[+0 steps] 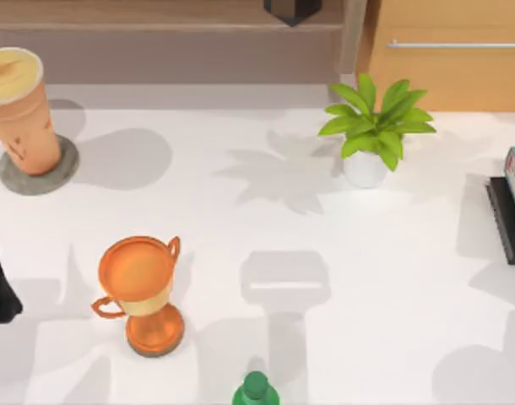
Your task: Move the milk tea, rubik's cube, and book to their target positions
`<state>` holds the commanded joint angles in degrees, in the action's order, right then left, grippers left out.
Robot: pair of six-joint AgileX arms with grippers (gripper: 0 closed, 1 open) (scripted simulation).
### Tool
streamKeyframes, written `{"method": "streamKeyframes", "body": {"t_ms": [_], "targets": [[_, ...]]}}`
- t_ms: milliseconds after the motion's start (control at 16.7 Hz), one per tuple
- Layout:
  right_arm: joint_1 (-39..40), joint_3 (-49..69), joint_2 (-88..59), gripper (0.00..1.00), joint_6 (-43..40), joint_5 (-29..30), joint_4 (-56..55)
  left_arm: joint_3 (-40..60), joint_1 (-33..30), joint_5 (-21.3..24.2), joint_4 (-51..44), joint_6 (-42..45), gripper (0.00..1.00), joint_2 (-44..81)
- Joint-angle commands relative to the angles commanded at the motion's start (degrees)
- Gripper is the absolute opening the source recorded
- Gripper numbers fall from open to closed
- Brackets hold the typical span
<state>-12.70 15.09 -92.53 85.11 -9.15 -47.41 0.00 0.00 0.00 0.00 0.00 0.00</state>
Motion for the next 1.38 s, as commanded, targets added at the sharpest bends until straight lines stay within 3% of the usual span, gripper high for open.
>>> {"method": "streamKeyframes", "body": {"t_ms": [240, 1020, 1380], "targets": [[0.1, 0.1, -0.5, 0.0, 0.0, 0.0, -0.1, 0.0, 0.0, 0.0, 0.0, 0.0, 1.0, 0.0], [0.1, 0.1, -0.5, 0.98, 0.0, 0.0, -0.1, 0.0, 0.0, 0.0, 0.0, 0.0, 1.0, 0.0], [0.1, 0.1, -0.5, 1.0, 0.0, 0.0, -0.1, 0.0, 0.0, 0.0, 0.0, 0.0, 1.0, 0.0]]}}
